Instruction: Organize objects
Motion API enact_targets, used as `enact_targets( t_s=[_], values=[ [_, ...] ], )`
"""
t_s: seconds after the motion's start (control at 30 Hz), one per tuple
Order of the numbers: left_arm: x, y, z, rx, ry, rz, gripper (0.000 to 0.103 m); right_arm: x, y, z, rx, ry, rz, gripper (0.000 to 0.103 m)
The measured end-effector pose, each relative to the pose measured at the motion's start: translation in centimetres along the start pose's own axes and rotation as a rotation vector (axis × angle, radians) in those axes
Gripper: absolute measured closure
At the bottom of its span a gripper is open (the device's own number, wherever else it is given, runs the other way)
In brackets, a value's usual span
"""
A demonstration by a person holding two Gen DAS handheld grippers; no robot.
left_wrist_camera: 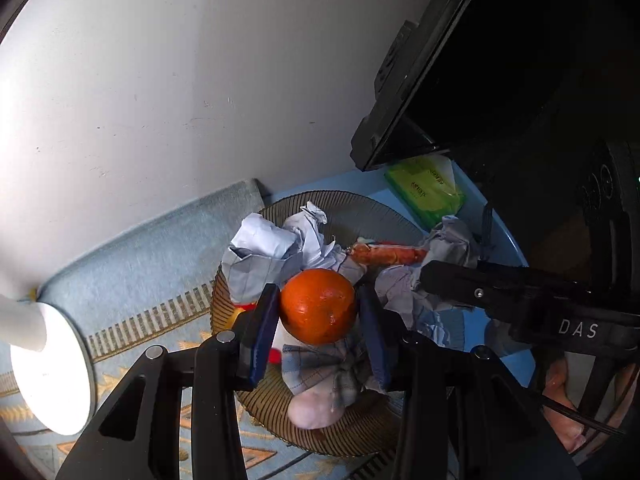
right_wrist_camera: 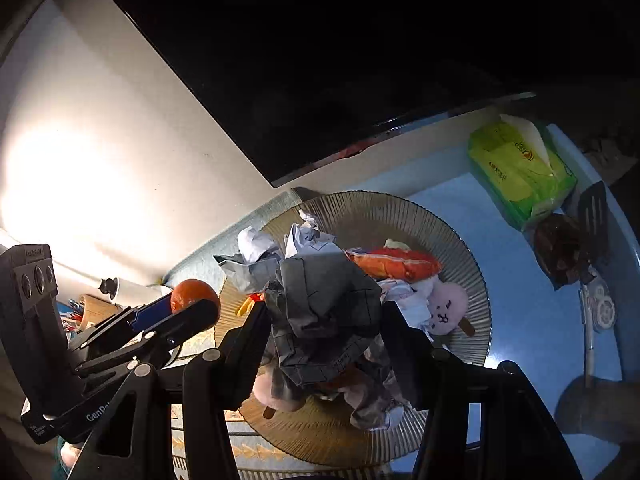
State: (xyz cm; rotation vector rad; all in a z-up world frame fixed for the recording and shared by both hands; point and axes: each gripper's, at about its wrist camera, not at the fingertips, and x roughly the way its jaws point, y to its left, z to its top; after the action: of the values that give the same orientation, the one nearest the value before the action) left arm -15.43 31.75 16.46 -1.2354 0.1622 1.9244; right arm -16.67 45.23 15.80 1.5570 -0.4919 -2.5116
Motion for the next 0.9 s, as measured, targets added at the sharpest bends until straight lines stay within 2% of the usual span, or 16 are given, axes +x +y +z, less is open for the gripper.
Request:
enact_targets(
  t_s=[0.07, 0.1, 0.17, 0.2, 0.4, 0.57, 0.7, 0.9],
  values=[
    [0.7, 0.0, 0.1, -0.004, 0.013, -0.014, 0.062, 1.0, 0.2, 0.5, 0.000, 0.013, 0.011, 0.047],
    [1.0, 0.2, 0.1, -0.015, 0.026, -0.021, 0.048, 1.5, 0.3, 0.7, 0.001, 0.021, 0.011, 0.046],
    [1.6, 0.5, 0.0, -0.040, 0.051, -0.031, 0.036, 2.2, 0.3, 1.0, 0.008, 0.031, 0.016, 0.042],
    [1.7, 0.7, -0.2, -0.048, 0.053, -0.026, 0.036, 2.6, -0.1, 1.2, 0.016, 0.032, 0.018, 0.037],
    [0.2, 1.3, -2.4, -0.089, 0.081, 0.031, 0.036, 2.2, -2.2, 0.1, 0.085, 0.029, 0.069, 0.036],
    [-3.1, 2.0, -6.4, -0.147, 0.072, 0.125, 0.036, 0.9, -2.7, -2.3, 0.083, 0.031, 0.088, 0.036],
    [-6.8, 3.3, -10.0, -0.215, 0.042, 0.195, 0.036, -0.4, -1.1, -4.4, 0.026, 0.016, 0.090, 0.036],
    [-12.4, 6.3, -14.9, -0.312, -0.016, 0.251, 0.036, -1.7, 4.6, -8.2, -0.111, 0.033, 0.084, 0.036]
  ],
)
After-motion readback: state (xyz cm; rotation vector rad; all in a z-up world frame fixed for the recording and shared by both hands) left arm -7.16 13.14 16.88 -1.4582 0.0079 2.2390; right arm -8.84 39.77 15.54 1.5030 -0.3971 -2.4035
